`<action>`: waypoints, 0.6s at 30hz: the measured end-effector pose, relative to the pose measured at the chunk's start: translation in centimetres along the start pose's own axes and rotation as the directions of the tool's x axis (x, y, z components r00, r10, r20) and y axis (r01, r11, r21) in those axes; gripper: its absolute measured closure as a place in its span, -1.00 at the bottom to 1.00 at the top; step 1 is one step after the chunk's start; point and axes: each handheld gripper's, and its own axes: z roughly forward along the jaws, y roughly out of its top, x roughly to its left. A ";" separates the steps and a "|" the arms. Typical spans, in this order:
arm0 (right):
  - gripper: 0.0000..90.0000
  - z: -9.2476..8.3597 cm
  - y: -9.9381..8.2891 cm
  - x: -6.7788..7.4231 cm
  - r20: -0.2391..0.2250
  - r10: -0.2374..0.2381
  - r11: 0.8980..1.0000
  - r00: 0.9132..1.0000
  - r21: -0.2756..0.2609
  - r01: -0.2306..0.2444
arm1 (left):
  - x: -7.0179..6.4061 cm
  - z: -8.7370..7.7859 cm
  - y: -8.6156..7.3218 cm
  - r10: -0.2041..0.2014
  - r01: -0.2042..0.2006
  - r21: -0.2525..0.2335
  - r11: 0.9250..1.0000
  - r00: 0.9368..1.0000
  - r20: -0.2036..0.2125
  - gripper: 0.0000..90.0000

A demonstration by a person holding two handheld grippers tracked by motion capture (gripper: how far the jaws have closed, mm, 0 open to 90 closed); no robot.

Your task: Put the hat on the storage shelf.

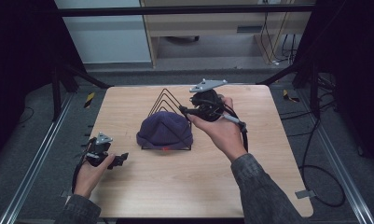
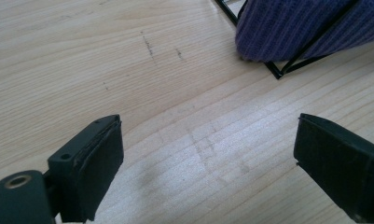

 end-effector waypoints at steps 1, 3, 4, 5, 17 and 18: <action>0.01 -0.1 -0.2 -0.2 0.004 0.000 1.000 1.000 0.002 0.000 | 0.0 0.0 -0.1 0.002 -0.002 0.000 1.000 1.000 -0.001 -0.84; -0.07 -0.3 -0.5 -0.4 0.009 -0.007 1.000 1.000 0.002 0.007 | 0.0 0.0 -0.1 0.010 -0.010 0.007 1.000 1.000 0.003 -0.85; -0.07 -0.3 -0.5 -0.4 0.009 -0.007 1.000 1.000 0.002 0.007 | 0.0 0.0 -0.1 0.010 -0.010 0.007 1.000 1.000 0.003 -0.86; -0.11 -0.4 -0.7 -0.5 0.008 -0.007 1.000 1.000 -0.001 0.007 | 0.0 0.0 -0.1 0.010 -0.010 0.007 1.000 1.000 0.003 -0.86; -0.58 -3.0 -3.5 -2.5 0.046 -0.005 1.000 0.999 -0.024 0.006 | 0.0 0.1 -0.2 0.016 -0.016 0.011 1.000 1.000 -0.005 -0.90; -0.61 -3.2 -3.8 -2.6 0.049 0.000 1.000 0.999 -0.023 0.001 | 0.0 0.1 -0.2 0.017 -0.017 0.012 1.000 1.000 -0.005 -0.90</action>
